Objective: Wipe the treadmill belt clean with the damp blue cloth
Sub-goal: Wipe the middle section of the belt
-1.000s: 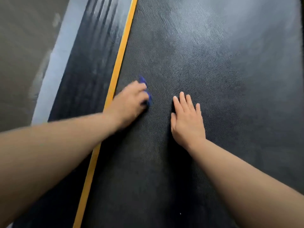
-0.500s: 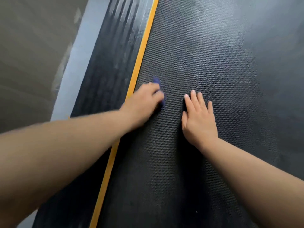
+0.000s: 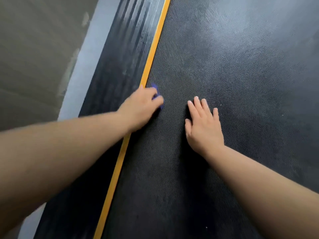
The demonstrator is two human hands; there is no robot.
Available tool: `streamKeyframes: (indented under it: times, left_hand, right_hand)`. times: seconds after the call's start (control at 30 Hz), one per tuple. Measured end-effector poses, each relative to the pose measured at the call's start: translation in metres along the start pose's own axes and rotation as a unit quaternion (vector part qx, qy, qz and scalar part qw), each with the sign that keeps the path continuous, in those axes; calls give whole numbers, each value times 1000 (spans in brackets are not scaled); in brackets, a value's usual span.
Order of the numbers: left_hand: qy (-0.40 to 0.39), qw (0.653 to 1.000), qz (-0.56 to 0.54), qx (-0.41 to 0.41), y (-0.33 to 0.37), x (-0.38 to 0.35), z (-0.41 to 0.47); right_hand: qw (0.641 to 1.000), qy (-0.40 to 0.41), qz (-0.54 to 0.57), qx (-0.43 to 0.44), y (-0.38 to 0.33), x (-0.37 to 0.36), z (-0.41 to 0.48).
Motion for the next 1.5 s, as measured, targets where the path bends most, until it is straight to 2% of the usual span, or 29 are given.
streamKeyframes:
  times: [0.07,0.13,0.2,0.3,0.33,0.4,0.5,0.57,0.63,0.7,0.83,0.87,0.97,1.0,1.1,1.13,1.17,1.23,1.27,1.3,1.33,1.37,1.4,1.43,1.47,1.5]
  left_hand:
    - [-23,997,2,-67,27,-9,-47]
    - [-52,994,26,-97,35,-5,-58]
    - [-36,998,-24,-56,15,-4,-29]
    - [60,997,32,-30,3,14,26]
    - [52,998,6,29,-2,14,33]
    - [66,995,-38,62,-1,17,19]
    - [9,998,-66,13,15,9,-46]
    - [-46,998,-24,-33,31,-2,-86]
    - [-5,999,34,-10,20,0,-76]
    - [46,998,12,-37,17,10,-32]
    - [57,998,-14,36,-2,12,23]
    - [29,999,-26,34,2,7,16]
    - [-10,998,-64,14,22,0,-44]
    - [-16,999,-45,-13,31,1,-66]
    - [48,988,21,-146,49,0,-104]
    - [52,988,25,-143,45,-2,-96]
    - [41,994,7,-105,38,2,-80]
    - [20,991,-129,36,23,11,-38]
    - [22,972,-201,121,16,16,-18]
    - [35,943,-273,186,12,21,-1]
    - [33,913,-337,226,13,22,14]
    - [4,888,-396,235,24,20,26]
    - [-34,873,-433,223,38,18,34]
    - [-55,892,-410,184,51,19,37]
    - [-70,903,-390,167,55,19,33]
    - [-51,919,-351,172,46,21,28]
  right_hand:
    - [1000,-5,3,-1,1,2,1]
    - [1000,6,6,-1,-1,2,1]
    - [1000,19,9,-6,-4,-1,2]
    - [1000,25,4,-12,-3,-8,2]
    - [1000,21,3,-12,-2,-9,2]
    - [1000,8,0,-7,-2,-8,2]
    - [1000,-2,2,-3,-2,-2,3]
    - [1000,7,3,0,-3,-1,2]
    - [1000,19,-1,-8,-5,-2,0]
    - [999,27,3,-20,-5,-5,0]
    - [1000,20,3,-20,-4,-10,1]
    - [1000,17,4,-20,-4,-8,1]
    - [1000,0,13,-22,-4,-2,1]
    - [1000,-9,14,-23,-4,-2,2]
    - [1000,-18,12,-12,-5,1,4]
    - [1000,-2,22,-2,-7,5,5]
    - [999,27,44,8,-10,13,5]
    - [989,69,129,-5,-15,27,7]
    - [975,61,210,-46,-14,31,10]
    - [937,24,331,-111,-11,27,15]
    - [853,-34,483,-196,-12,18,16]
    - [738,-88,610,-275,-15,9,16]
    - [636,-107,697,-314,-16,7,16]
    - [568,-93,749,-328,-11,10,21]
    - [546,-66,769,-326,-6,16,26]
    - [570,-29,762,-306,2,23,32]
Point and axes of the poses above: each hand's wrist, its own z-axis towards the middle knuckle, its own x-axis out of the back of the hand, y = z × x, the point moved 8 cm from there along z, towards the middle knuckle, and after that the axes turned 8 degrees about z, right-handed, at the moved point
